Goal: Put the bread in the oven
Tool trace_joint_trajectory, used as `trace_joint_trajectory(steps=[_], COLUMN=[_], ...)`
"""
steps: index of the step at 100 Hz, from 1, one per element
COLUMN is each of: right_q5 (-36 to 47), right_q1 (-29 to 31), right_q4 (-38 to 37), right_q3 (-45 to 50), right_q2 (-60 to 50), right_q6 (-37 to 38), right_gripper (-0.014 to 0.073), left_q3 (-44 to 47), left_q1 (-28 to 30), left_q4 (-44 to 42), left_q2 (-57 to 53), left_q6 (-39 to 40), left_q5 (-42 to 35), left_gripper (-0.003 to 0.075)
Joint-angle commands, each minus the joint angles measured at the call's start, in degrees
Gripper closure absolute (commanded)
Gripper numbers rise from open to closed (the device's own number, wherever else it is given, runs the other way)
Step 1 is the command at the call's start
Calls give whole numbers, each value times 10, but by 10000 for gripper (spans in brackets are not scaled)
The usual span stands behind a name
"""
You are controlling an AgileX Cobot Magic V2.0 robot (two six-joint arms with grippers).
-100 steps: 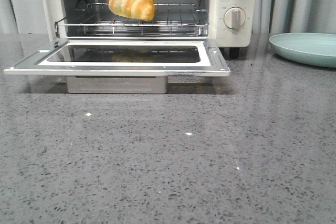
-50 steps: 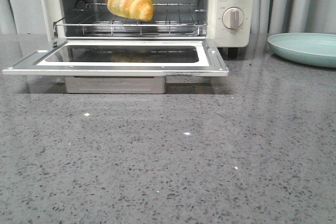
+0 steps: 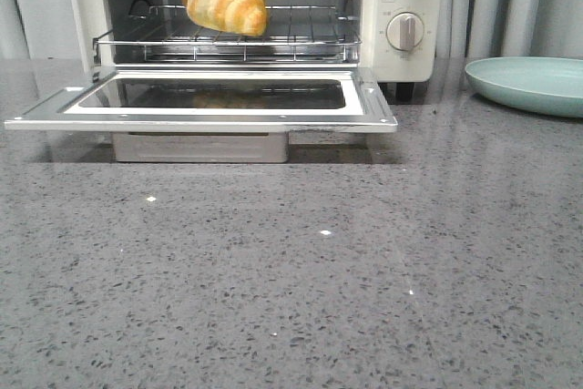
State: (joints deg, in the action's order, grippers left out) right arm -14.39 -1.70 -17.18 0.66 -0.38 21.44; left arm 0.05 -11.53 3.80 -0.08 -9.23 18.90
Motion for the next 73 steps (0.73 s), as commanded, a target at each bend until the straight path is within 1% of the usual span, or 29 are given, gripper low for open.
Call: trace_joint_trajectory(steps=[1, 8, 73], right_q5=[-11, -42, -40], right_q1=[3, 3, 4], right_q4=[-5, -5, -7], right_q3=[14, 14, 14], right_q2=[-6, -8, -12], right_q6=[2, 2, 1], right_gripper=[641, 641, 641], left_q3=[12, 12, 12], left_q1=[0, 0, 0], left_q4=[6, 6, 6], left_q2=[-16, -16, -16], left_q6=[6, 6, 6], left_q5=[-44, -44, -44], left_gripper=[741, 741, 741])
